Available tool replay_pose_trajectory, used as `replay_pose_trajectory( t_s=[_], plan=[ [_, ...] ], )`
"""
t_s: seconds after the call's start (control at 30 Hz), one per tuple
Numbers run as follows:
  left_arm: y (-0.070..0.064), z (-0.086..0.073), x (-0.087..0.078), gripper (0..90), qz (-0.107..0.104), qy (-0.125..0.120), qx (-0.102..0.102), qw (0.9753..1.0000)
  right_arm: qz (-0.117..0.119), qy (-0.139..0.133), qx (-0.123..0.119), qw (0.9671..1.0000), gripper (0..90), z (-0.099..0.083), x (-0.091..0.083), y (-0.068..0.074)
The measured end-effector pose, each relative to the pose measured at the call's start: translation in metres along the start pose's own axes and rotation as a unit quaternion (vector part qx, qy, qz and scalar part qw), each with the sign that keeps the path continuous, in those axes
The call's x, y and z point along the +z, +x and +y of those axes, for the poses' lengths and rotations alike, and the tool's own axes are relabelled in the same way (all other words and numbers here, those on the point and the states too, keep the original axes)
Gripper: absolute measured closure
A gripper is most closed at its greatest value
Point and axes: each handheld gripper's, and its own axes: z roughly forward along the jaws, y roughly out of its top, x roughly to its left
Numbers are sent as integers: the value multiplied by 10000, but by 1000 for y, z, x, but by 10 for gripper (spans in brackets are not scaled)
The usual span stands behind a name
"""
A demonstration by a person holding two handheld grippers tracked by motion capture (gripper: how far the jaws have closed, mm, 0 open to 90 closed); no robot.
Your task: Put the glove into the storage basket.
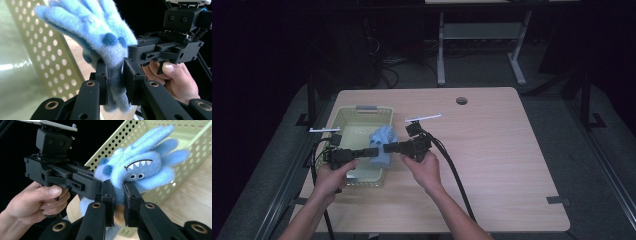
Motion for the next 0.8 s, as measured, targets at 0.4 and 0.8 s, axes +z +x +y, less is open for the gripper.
replay_pose_trajectory(
  t_s=[0.4,0.8],
  plan=[
    [12,3,-15,755,33,-59,-130,9999,87,-18,57,9999,810,7,19,4],
    [21,7,-39,759,258,-55,-91,9996,198,2,71,9998,809,11,45,10]
  ],
)
